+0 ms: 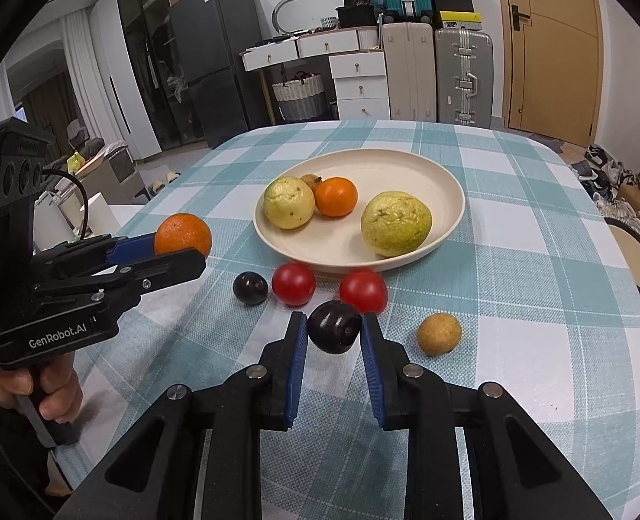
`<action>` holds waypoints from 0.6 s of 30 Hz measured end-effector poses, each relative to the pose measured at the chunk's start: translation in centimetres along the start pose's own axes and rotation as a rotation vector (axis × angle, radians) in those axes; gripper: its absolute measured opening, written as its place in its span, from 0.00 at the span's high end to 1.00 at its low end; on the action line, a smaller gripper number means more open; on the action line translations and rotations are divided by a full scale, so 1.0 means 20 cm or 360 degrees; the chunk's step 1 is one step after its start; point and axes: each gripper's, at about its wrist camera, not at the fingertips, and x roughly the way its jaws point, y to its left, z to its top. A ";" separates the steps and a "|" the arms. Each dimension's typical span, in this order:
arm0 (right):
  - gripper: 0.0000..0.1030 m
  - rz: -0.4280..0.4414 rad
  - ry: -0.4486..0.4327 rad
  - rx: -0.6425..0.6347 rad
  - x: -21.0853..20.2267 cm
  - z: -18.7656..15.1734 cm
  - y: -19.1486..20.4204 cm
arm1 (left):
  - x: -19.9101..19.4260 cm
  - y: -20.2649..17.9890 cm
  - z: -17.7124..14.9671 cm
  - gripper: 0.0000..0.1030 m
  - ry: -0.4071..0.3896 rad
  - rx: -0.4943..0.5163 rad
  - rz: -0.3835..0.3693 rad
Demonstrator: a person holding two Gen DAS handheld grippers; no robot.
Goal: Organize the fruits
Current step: 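Carry the tangerine and plum onto the cream plate and open both tools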
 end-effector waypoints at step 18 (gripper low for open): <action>0.75 0.0023 -0.0035 0.0020 0.02 0.12 -0.01 | 0.13 0.02 0.10 0.64 0.0003 -0.0043 -0.0025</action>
